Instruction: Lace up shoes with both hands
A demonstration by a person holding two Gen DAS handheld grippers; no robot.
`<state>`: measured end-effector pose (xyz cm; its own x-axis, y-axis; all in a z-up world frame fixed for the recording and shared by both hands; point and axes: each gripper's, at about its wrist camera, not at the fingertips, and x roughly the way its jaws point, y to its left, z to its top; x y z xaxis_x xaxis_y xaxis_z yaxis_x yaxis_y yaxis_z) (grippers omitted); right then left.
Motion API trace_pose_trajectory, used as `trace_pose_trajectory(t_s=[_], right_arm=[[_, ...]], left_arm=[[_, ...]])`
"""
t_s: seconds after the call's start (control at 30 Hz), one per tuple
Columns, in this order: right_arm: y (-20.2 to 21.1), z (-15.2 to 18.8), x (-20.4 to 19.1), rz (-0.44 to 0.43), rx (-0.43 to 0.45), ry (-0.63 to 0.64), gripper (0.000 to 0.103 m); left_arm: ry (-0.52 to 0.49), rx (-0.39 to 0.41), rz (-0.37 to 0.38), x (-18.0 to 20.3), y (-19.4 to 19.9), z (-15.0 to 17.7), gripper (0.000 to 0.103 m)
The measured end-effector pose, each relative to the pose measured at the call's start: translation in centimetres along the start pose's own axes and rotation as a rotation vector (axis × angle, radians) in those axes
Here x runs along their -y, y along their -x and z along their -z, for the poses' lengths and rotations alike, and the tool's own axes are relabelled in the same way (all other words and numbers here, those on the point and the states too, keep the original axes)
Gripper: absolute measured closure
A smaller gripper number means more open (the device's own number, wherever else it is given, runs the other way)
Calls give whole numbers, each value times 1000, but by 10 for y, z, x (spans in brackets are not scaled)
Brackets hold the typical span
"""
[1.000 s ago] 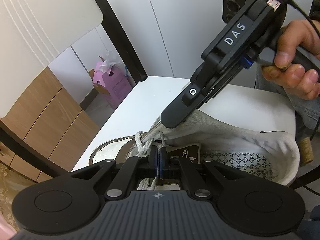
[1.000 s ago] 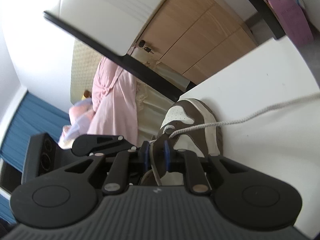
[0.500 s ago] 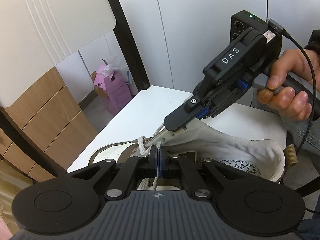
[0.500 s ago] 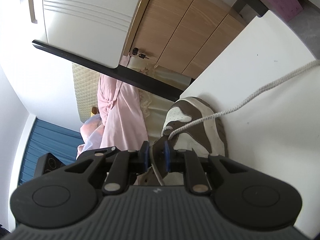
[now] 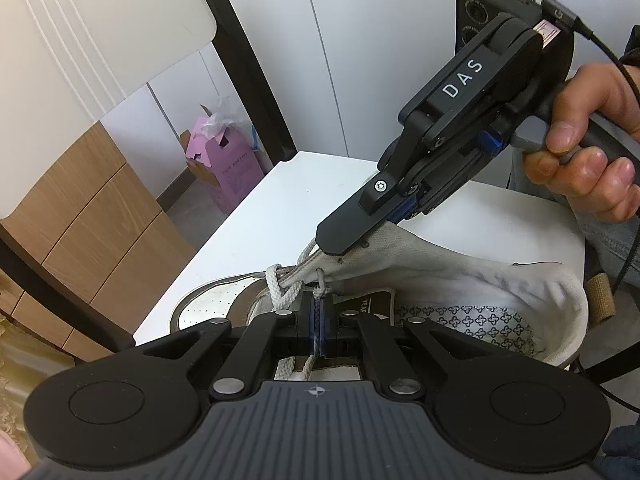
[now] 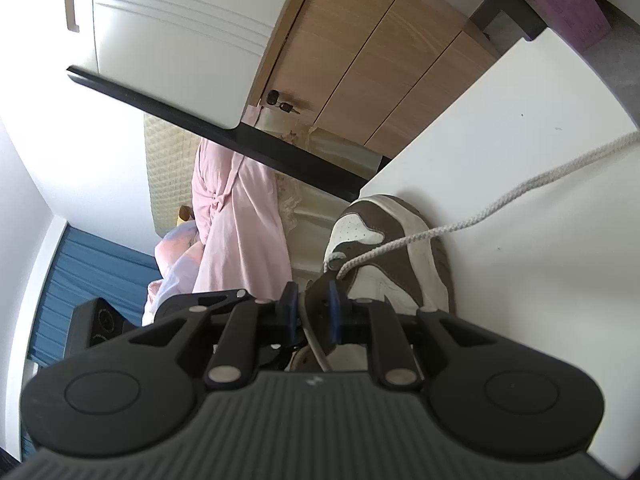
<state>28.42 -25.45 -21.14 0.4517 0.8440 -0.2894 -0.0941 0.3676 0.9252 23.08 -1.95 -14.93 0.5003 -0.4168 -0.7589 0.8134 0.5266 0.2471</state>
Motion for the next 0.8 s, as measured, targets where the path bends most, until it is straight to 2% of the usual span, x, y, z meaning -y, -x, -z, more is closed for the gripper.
trace_pose_trajectory(t_s=[0.13,0.43,0.5,0.67,0.8], right_arm=[[-2,0,-5,15,-16,47,86],[-4,0,-13,40,-34,124,86],[-5,1,-16,43,-35,146,82],[5,-5,5,-37,44,-28,82],[7,-8,20,-5,93,-118,81]], left_arm=[[3,-17,2,0,-5,-1,100],[21,-1,18,-4,-4,-2,100],[24,2,15,-5,-4,-2,100],[28,7,13,-4,-2,0,100],[26,7,10,-3,-2,-1,100]])
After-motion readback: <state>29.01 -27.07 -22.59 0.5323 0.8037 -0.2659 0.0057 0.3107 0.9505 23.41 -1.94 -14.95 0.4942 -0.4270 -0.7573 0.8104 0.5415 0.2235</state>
